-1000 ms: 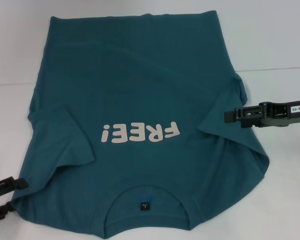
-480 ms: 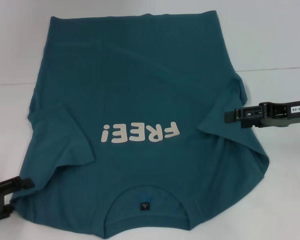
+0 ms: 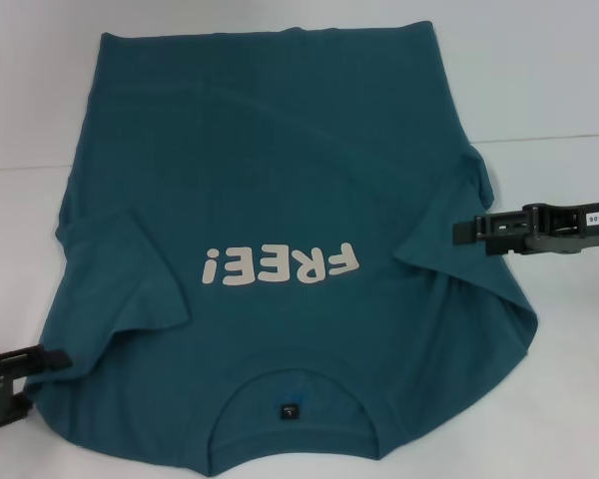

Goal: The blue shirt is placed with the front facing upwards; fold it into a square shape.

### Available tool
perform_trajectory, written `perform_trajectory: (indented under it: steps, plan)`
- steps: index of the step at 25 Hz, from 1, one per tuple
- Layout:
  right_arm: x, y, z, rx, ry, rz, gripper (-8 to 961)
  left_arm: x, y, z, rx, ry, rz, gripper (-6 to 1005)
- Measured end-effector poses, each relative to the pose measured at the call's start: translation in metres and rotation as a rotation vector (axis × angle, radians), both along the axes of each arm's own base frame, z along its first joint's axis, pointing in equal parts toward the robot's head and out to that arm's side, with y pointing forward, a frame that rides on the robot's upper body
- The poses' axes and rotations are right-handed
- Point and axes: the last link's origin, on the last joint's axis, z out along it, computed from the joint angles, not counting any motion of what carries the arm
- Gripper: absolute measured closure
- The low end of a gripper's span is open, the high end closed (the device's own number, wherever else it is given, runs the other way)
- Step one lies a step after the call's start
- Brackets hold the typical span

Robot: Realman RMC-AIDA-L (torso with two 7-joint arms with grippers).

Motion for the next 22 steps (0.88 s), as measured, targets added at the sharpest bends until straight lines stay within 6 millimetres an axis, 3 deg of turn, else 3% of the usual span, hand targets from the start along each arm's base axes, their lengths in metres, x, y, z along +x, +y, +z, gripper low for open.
perform_trajectory:
  steps: [3, 13, 16, 22]
  plan:
    - [0.001, 0.0, 0.001, 0.003, -0.001, -0.001, 112, -0.001, -0.001, 0.004, 0.004, -0.005, -0.005, 255]
    - [0.003, -0.001, 0.001, 0.006, -0.006, 0.003, 113, 0.002, -0.001, 0.0, 0.013, 0.027, -0.111, 706]
    - [0.006, -0.002, 0.001, 0.011, -0.007, 0.008, 113, 0.006, -0.001, -0.002, 0.034, 0.013, -0.161, 935]
    - [0.01, -0.004, 0.003, 0.028, 0.002, -0.001, 113, 0.016, 0.0, 0.005, 0.07, -0.035, -0.236, 951]
